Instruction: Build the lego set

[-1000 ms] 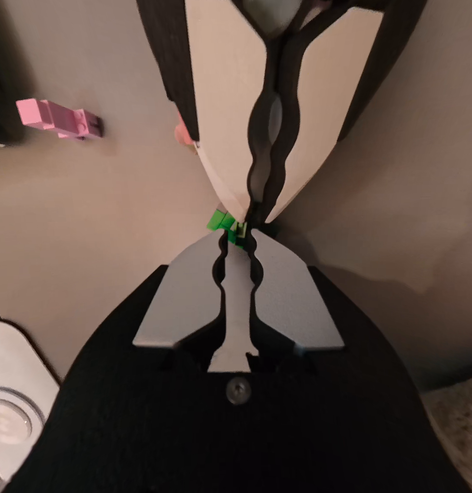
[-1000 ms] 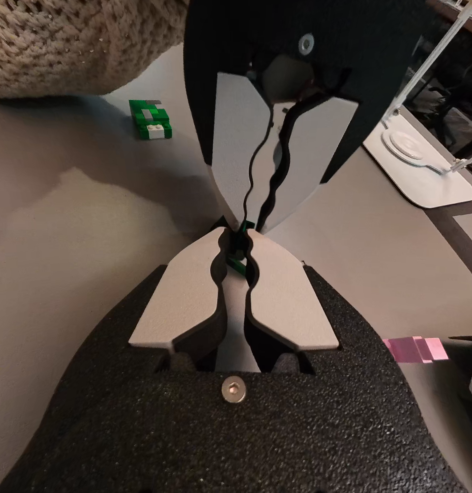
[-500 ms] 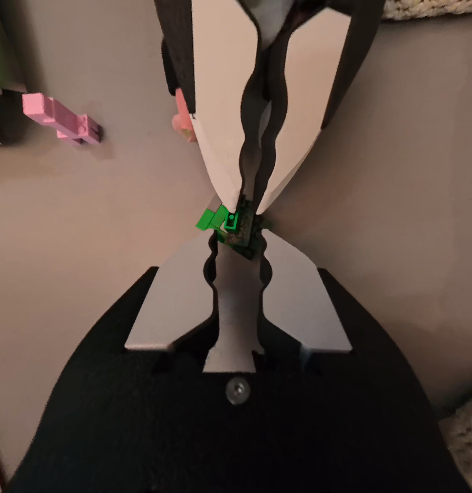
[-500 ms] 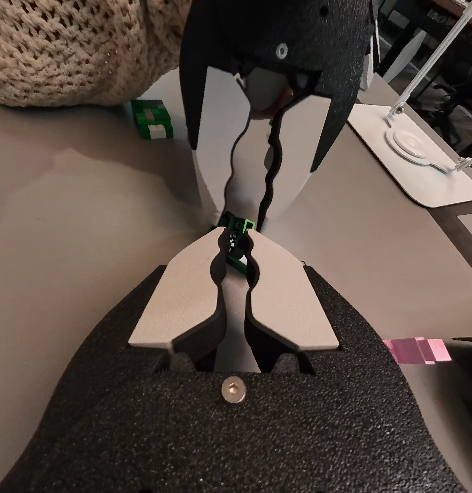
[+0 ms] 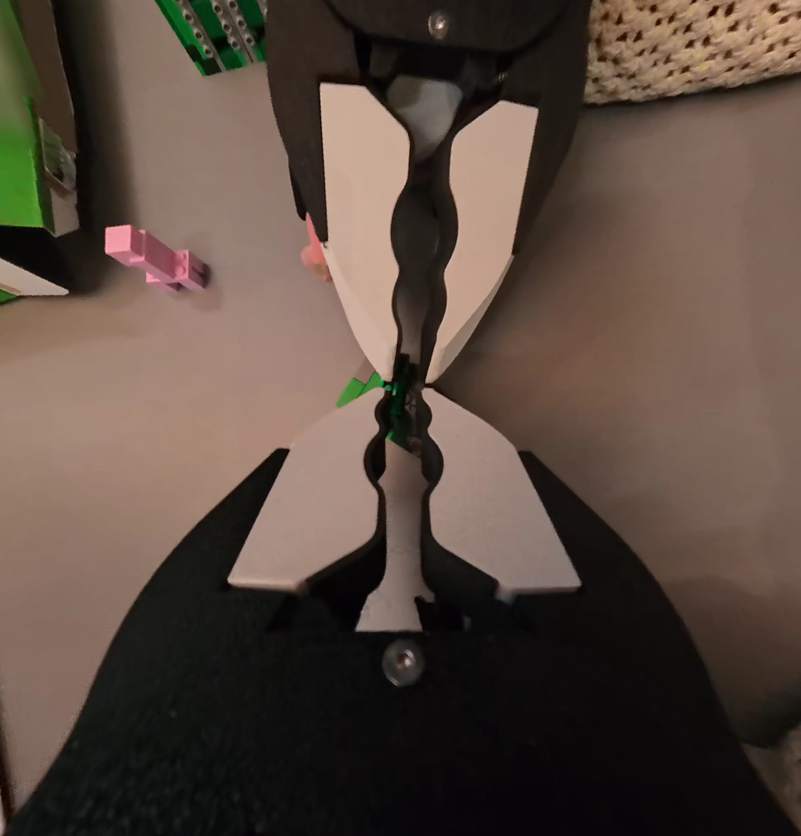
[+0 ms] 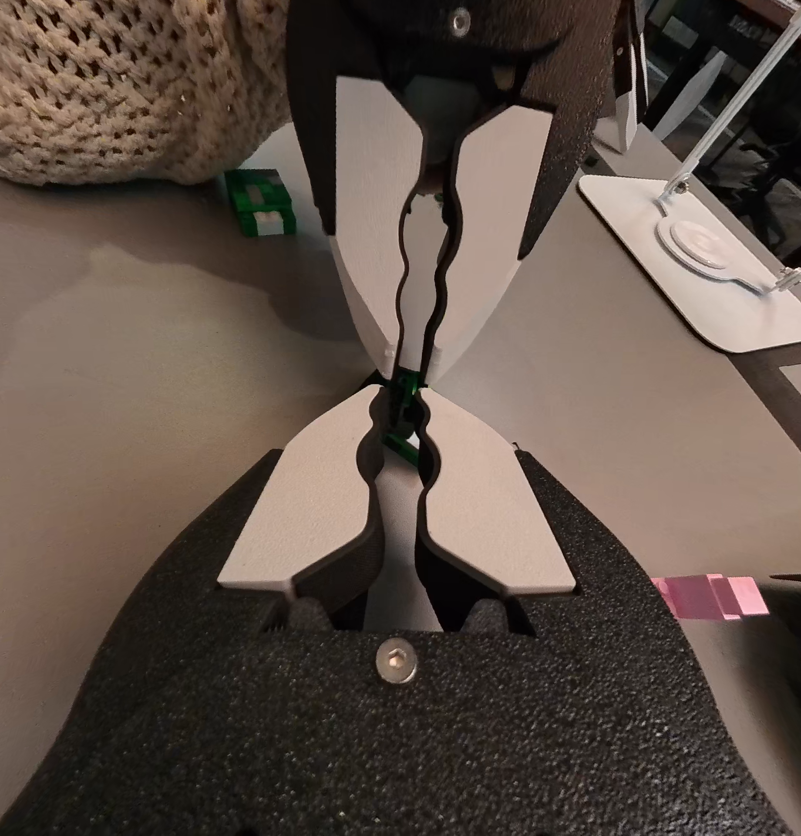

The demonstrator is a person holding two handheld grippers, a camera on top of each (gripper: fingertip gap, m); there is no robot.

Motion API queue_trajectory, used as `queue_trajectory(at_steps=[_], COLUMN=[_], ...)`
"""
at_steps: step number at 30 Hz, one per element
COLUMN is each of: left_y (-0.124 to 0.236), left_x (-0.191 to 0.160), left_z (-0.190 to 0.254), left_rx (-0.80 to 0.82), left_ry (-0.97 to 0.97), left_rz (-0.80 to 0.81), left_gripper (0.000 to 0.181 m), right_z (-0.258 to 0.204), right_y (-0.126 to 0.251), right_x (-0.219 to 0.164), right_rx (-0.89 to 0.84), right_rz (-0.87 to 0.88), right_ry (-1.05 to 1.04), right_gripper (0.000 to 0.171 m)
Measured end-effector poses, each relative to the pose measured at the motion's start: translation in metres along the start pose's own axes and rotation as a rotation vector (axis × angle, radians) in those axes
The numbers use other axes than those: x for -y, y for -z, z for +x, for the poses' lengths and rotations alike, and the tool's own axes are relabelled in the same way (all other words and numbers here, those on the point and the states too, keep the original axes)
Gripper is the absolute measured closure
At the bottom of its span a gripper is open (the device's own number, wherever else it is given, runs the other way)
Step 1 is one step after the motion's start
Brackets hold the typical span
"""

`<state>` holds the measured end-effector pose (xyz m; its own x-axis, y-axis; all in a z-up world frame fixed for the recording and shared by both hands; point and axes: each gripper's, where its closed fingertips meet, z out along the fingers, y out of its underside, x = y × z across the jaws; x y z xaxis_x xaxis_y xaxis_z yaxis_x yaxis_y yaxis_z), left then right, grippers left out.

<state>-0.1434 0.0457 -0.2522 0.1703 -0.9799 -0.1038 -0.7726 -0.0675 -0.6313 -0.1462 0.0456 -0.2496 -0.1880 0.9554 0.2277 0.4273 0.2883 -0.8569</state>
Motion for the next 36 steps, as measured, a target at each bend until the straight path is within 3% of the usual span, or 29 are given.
queue_trajectory(at_steps=[13, 16, 36], left_y=[-0.0002, 0.0009, -0.0063], left_x=[-0.0010, -0.0024, -0.0040], left_z=[-0.0014, -0.0038, -0.0011], left_rx=[0.063, 0.090, 0.015], left_ry=[-0.018, -0.011, 0.038], left_rz=[-0.038, -0.047, -0.034], left_gripper=[0.179, 0.166, 0.171], right_z=[0.0011, 0.0013, -0.0017], right_y=[-0.0005, -0.0006, -0.0002], right_x=[0.0012, 0.0011, 0.0015], right_rx=[-0.001, -0.002, 0.010], right_rz=[0.000, -0.002, 0.004], right_ry=[0.006, 0.006, 0.020], right_gripper=[0.161, 0.161, 0.162])
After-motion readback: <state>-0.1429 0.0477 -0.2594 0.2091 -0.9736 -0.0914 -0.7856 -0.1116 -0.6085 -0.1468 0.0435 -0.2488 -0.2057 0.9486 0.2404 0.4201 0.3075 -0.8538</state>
